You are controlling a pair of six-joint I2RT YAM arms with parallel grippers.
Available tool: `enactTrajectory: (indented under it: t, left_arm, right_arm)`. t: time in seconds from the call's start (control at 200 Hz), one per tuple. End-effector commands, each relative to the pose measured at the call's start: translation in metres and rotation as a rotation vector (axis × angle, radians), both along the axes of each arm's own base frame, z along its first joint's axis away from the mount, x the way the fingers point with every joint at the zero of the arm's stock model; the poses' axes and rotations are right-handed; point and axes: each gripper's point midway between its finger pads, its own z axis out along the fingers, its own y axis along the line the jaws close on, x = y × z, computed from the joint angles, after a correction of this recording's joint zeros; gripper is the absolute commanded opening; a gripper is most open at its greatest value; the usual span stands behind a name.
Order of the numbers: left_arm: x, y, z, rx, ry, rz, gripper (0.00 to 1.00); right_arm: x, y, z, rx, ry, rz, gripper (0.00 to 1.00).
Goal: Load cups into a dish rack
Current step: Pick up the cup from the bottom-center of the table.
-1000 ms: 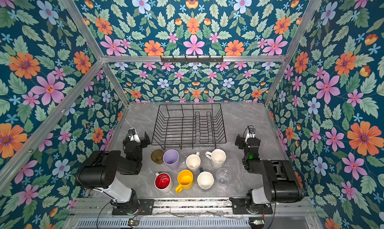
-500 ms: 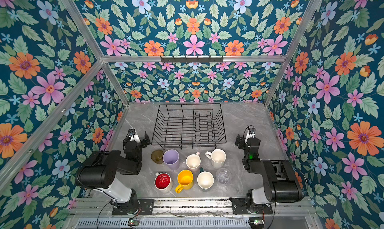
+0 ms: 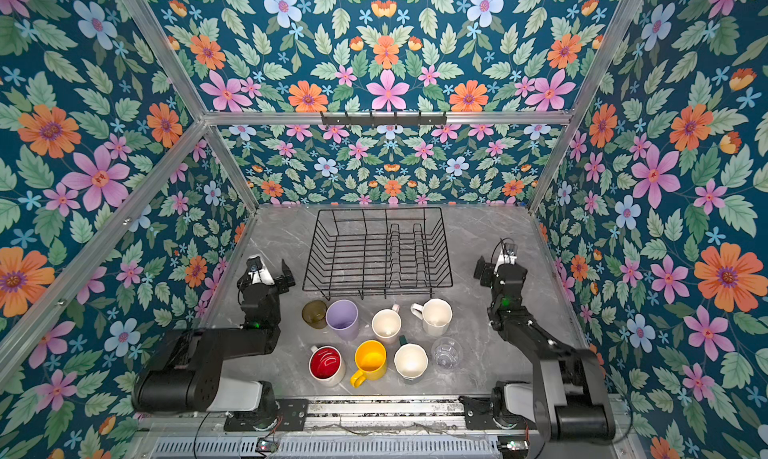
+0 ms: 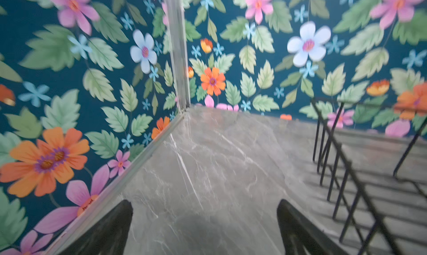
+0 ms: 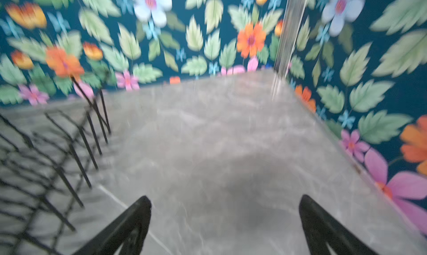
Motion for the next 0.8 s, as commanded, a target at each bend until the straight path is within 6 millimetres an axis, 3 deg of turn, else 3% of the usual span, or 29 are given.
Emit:
enactTrajectory:
  t: [0.0, 0.075, 0.19, 0.335, 0.46, 0.625, 0.795]
  left_arm:
    - [-0.013, 0.014, 0.020, -0.127, 0.011, 0.090, 1.00]
    - [-0.015, 0.004, 0.039, -0.214, 0.021, 0.034, 1.00]
    - [-0.024, -0.011, 0.049, -0.278, 0.130, -0.039, 1.00]
    - [-0.051, -0.029, 0.037, -0.359, 0.440, -0.089, 0.95]
    - [-0.091, -0.042, 0.013, -0.416, 0.703, -0.110, 0.90]
    - [-0.134, -0.057, -0.007, -0.489, 0.848, -0.135, 0.85]
    - [-0.160, -0.080, -0.020, -0.534, 0.891, -0.201, 0.83]
  right_arm:
    - [-0.018, 0.004, 0.006, 0.142, 0.101, -0.018, 0.99]
    - [-0.027, 0.007, 0.020, 0.315, 0.064, -0.056, 0.99]
    - [-0.033, 0.026, 0.026, 0.359, 0.059, 0.052, 0.99]
    - [-0.038, 0.027, 0.024, 0.346, 0.175, 0.041, 0.99]
    - [-0.037, 0.024, 0.017, 0.305, 0.322, 0.022, 0.99]
    - [-0.037, 0.025, 0.008, 0.296, 0.363, 0.023, 0.99]
    - [-0.037, 0.025, -0.005, 0.305, 0.397, 0.014, 0.99]
